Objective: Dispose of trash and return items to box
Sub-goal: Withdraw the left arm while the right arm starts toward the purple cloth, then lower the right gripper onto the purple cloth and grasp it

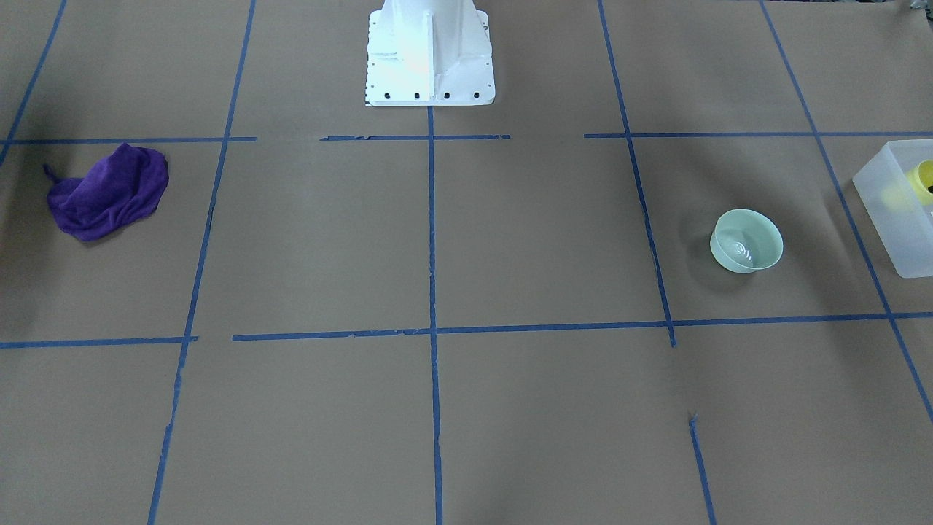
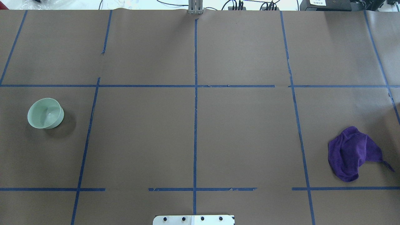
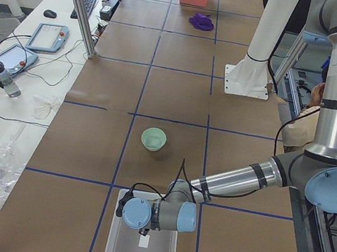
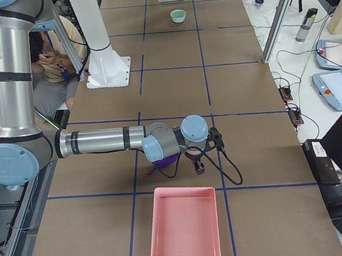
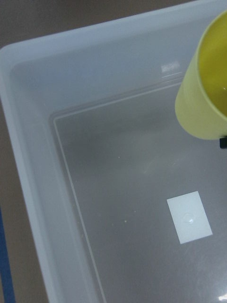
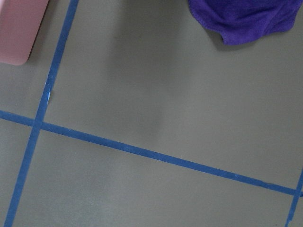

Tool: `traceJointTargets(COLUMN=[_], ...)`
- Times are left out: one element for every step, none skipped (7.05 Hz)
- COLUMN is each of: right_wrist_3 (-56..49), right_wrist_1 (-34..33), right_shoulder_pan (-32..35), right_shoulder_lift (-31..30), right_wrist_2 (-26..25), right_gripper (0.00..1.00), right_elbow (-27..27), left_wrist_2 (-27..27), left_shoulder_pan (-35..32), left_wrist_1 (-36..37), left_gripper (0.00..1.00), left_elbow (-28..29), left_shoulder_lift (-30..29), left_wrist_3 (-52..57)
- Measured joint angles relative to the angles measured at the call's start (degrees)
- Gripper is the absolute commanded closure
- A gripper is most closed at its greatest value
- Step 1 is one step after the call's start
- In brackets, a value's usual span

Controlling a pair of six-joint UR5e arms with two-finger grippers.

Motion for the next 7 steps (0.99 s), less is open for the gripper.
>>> traceJointTargets(right_wrist_3=[1.30,5.68,11.44,15.97,21.53,29.18,37.82], right_wrist_1=[0.02,0.08,0.16,0.20,0.94,4.76,10.58], right_shoulder_pan=[-0.93,-2.23,-3.94,-5.66,-7.81,-11.07,-15.25], right_shoulder_lift=[0.12,0.09,-0.10,-0.55,-1.69,-4.37,-7.52], right_wrist_2=[0.14,0.43,0.71,0.83,0.85,0.45,-1.05], right_gripper=[0.00,0.00,0.00,0.00,0.00,0.00,0.00], right_elbow=[0.94,2.94,5.58,8.14,11.12,13.75,14.71], left_wrist_2=[0.11,0.20,0.30,0.34,0.38,0.73,1.63], left_shoulder_pan=[0.63,0.75,-0.20,-2.90,-5.80,-7.18,-7.56], left_wrist_1=[-0.75,-0.86,-0.66,0.15,3.47,8.17,10.79], left_gripper=[0.13,0.01,0.00,0.00,0.00,0.00,0.00], left_elbow=[-0.35,-2.07,-5.08,-8.47,-12.85,-17.95,-21.88], left_shoulder_lift=[0.10,0.56,1.40,1.96,1.75,0.51,-1.31], left_wrist_3=[-0.62,-0.79,-1.03,-1.67,-3.38,-7.15,-13.33])
